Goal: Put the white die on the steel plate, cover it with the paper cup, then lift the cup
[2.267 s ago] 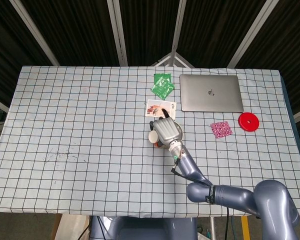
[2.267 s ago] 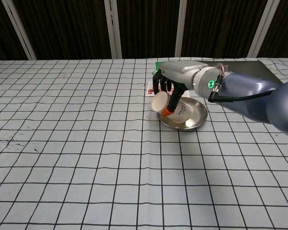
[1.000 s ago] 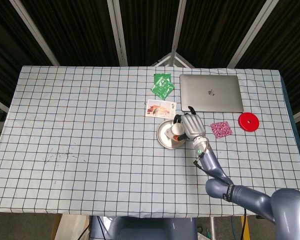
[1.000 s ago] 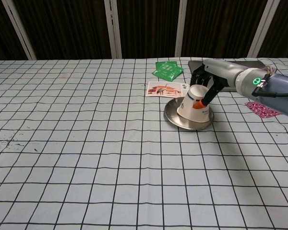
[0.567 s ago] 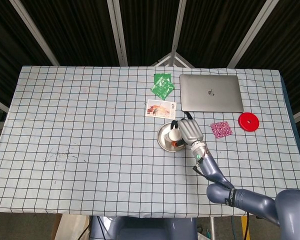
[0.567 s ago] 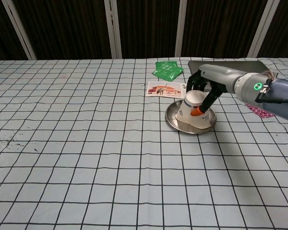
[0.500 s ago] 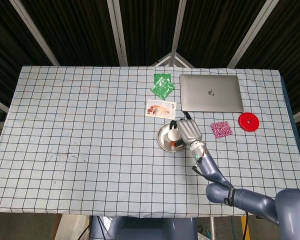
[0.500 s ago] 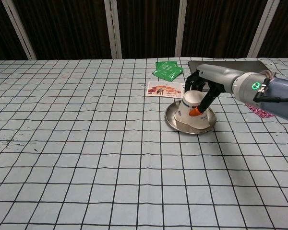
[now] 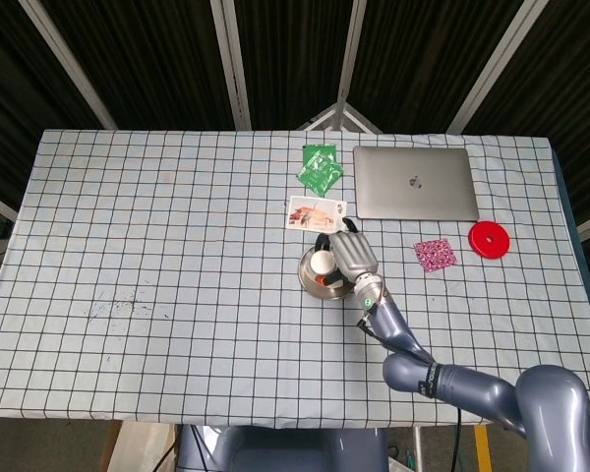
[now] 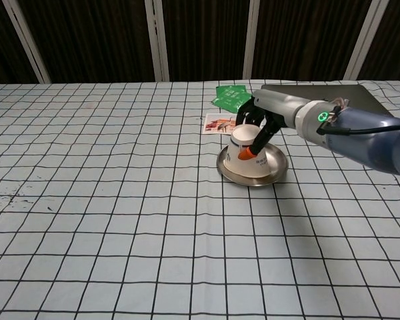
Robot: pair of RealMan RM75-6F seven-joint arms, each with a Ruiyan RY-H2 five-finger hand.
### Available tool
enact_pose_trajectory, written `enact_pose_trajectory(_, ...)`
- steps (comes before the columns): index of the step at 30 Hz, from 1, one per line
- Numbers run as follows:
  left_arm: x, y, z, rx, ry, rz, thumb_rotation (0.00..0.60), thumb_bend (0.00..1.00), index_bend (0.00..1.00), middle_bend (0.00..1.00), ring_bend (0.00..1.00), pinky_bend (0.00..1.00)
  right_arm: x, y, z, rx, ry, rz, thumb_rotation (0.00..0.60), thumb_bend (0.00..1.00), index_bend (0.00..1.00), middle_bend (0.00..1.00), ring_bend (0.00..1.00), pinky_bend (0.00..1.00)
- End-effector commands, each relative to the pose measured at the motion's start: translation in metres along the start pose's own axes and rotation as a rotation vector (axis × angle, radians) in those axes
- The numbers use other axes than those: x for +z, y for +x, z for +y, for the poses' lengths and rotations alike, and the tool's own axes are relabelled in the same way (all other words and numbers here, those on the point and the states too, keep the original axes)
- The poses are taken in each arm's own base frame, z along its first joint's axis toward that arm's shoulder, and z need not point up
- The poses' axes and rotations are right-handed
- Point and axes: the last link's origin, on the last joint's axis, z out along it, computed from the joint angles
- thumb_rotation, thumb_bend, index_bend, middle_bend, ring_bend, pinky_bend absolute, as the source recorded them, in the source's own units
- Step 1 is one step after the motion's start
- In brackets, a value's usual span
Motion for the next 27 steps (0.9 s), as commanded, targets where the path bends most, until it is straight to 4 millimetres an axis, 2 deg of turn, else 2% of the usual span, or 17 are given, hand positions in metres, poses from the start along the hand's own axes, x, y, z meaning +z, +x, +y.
enact_pose_trajectory(1,0.0,0.0,0.0,0.0,-0.001,0.002,0.6,0.27,0.36,0.0,0.0,0.0,0.003,-0.001,-0.002,0.019,-0.001,0.005,0.6,0.36,0.64,0.56,0.38,0.04)
enact_pose_trajectory(7,0.001,0.001,-0.002,-0.001,0.009,0.004,0.6,0.27,0.36,0.0,0.0,0.0,0.002,0.005,0.006,0.023,0.011,0.051,0.6,0.36,0.65,0.57,0.4,0.06)
enact_pose_trajectory(14,0.0,0.0,0.0,0.002,0.002,0.001,0.6,0.27,0.36,0.0,0.0,0.0,-0.011,0.015,0.022,0.071,0.028,0.098,0.6,0.37,0.65,0.58,0.41,0.07)
enact_pose_trajectory(19,0.0,-0.001,0.002,0.005,0.001,0.0,0.6,0.27,0.36,0.0,0.0,0.0,-0.025,0.02,0.036,0.045,0.03,0.094,0.6,0.37,0.65,0.58,0.4,0.07)
enact_pose_trajectory(27,0.0,-0.002,0.005,0.009,-0.008,-0.004,0.6,0.27,0.36,0.0,0.0,0.0,-0.047,0.009,0.045,0.013,0.048,0.041,0.6,0.37,0.65,0.58,0.41,0.07)
